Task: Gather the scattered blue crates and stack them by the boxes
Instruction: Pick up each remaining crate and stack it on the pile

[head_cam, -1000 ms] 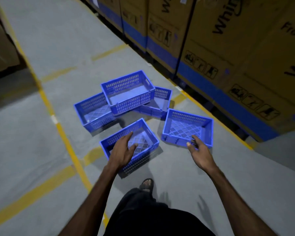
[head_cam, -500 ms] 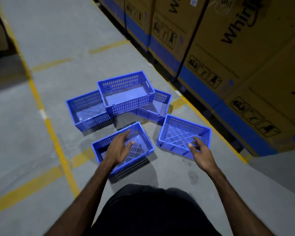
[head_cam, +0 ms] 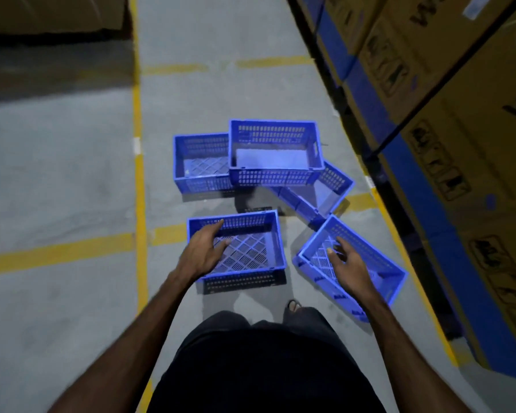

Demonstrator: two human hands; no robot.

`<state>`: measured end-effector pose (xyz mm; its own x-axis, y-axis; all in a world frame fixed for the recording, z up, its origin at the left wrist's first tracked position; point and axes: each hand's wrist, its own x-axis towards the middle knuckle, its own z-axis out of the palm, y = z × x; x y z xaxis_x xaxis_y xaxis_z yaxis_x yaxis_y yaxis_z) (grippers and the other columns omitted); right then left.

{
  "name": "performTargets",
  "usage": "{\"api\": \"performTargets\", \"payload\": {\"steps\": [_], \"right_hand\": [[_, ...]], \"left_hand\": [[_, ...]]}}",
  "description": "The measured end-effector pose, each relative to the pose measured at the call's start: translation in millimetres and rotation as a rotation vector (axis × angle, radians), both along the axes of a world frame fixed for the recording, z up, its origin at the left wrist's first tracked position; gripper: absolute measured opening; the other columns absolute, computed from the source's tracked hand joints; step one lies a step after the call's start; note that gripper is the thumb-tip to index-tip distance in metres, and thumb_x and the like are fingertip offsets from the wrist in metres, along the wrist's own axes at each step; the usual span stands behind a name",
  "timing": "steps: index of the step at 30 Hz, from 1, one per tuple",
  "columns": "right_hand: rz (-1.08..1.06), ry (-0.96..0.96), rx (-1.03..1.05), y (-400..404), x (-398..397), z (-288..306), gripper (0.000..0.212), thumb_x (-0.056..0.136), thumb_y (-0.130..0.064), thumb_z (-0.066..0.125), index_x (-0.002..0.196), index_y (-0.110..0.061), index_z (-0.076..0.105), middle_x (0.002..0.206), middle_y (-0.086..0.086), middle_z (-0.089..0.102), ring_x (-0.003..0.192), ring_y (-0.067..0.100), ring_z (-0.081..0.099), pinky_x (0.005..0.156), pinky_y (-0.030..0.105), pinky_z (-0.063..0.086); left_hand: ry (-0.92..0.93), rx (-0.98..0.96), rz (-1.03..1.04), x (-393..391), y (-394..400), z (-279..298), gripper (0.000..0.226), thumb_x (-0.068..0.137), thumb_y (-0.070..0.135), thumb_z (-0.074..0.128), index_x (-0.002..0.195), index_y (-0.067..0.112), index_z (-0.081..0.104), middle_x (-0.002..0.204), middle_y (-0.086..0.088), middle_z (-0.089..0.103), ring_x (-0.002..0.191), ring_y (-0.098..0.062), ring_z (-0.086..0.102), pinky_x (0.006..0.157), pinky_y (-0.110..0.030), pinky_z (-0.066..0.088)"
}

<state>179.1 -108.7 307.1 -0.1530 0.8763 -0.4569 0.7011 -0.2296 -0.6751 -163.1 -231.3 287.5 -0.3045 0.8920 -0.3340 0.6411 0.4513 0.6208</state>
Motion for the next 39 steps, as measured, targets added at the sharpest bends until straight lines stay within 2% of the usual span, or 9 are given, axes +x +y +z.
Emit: {"api": "performTargets", "payload": {"steps": [4,6,8,12,15,18,23,29,39], "right_hand": [[0.138,0.013,-0.054,35,0,-4,0.054,0.103,-0.031,0.057,0.153,-0.016,0.043,0.149,0.009,0.053,0.133,0.026,0.055,0.108,0.048,0.046],[0.191,0.013,-0.079,54,-2,-6,0.055,0.103,-0.033,0.057,0.154,-0.019,0.042,0.149,0.008,0.053,0.133,0.026,0.054,0.106,0.050,0.047],[0.247,0.012,-0.094,71,-6,-10,0.055,0.103,-0.035,0.057,0.154,-0.020,0.041,0.149,0.007,0.053,0.133,0.026,0.054,0.104,0.051,0.049],[0.378,0.003,-0.134,101,-17,-31,0.057,0.103,-0.035,0.056,0.155,-0.017,0.040,0.150,0.009,0.052,0.133,0.028,0.054,0.107,0.051,0.046],[0.438,-0.016,-0.168,116,-30,-52,0.058,0.104,-0.034,0.056,0.156,-0.015,0.039,0.151,0.010,0.051,0.134,0.029,0.053,0.108,0.052,0.045],[0.454,-0.030,-0.208,127,-42,-75,0.057,0.105,-0.031,0.055,0.155,-0.013,0.039,0.150,0.013,0.051,0.133,0.031,0.053,0.107,0.050,0.045],[0.437,-0.078,-0.235,132,-53,-121,0.053,0.104,-0.027,0.056,0.153,-0.010,0.043,0.147,0.015,0.054,0.129,0.032,0.056,0.103,0.046,0.046],[0.420,-0.107,-0.251,128,-65,-179,0.054,0.104,-0.031,0.056,0.153,-0.013,0.042,0.146,0.011,0.055,0.128,0.030,0.057,0.105,0.051,0.046],[0.379,-0.148,-0.202,118,-85,-316,0.053,0.103,-0.034,0.057,0.151,-0.013,0.045,0.143,0.013,0.059,0.127,0.031,0.058,0.107,0.045,0.045]], "left_hand": [[-0.011,-0.017,0.150,8,-11,3,0.077,0.092,0.055,0.049,0.151,0.006,0.046,0.148,-0.019,0.054,0.133,-0.036,0.053,0.107,-0.043,0.042],[-0.017,-0.026,0.230,10,-16,0,0.079,0.092,0.060,0.048,0.152,0.009,0.045,0.149,-0.018,0.054,0.132,-0.036,0.055,0.106,-0.044,0.045],[-0.023,-0.049,0.316,16,-19,1,0.078,0.092,0.055,0.050,0.154,0.008,0.043,0.150,-0.018,0.052,0.132,-0.036,0.055,0.106,-0.043,0.043],[0.001,-0.061,0.444,34,-23,-1,0.075,0.095,0.055,0.057,0.154,0.010,0.043,0.150,-0.015,0.053,0.133,-0.033,0.054,0.104,-0.039,0.041],[-0.006,-0.094,0.541,42,-32,-20,0.065,0.101,0.041,0.061,0.155,0.012,0.041,0.153,-0.012,0.051,0.137,-0.031,0.051,0.109,-0.040,0.040],[-0.030,-0.113,0.582,48,-40,-40,0.063,0.100,0.038,0.061,0.155,0.014,0.042,0.152,-0.010,0.052,0.136,-0.030,0.052,0.110,-0.041,0.041],[-0.066,-0.170,0.631,37,-48,-91,0.061,0.099,0.034,0.064,0.153,0.014,0.045,0.148,-0.010,0.056,0.132,-0.029,0.056,0.108,-0.040,0.044],[-0.093,-0.193,0.677,0,-45,-160,0.061,0.097,0.035,0.067,0.151,0.014,0.048,0.140,-0.012,0.062,0.120,-0.031,0.063,0.100,-0.040,0.048],[-0.044,-0.157,0.528,-34,-44,-302,0.055,0.098,0.031,0.066,0.148,0.013,0.052,0.136,-0.013,0.065,0.118,-0.031,0.064,0.099,-0.039,0.048]]}}
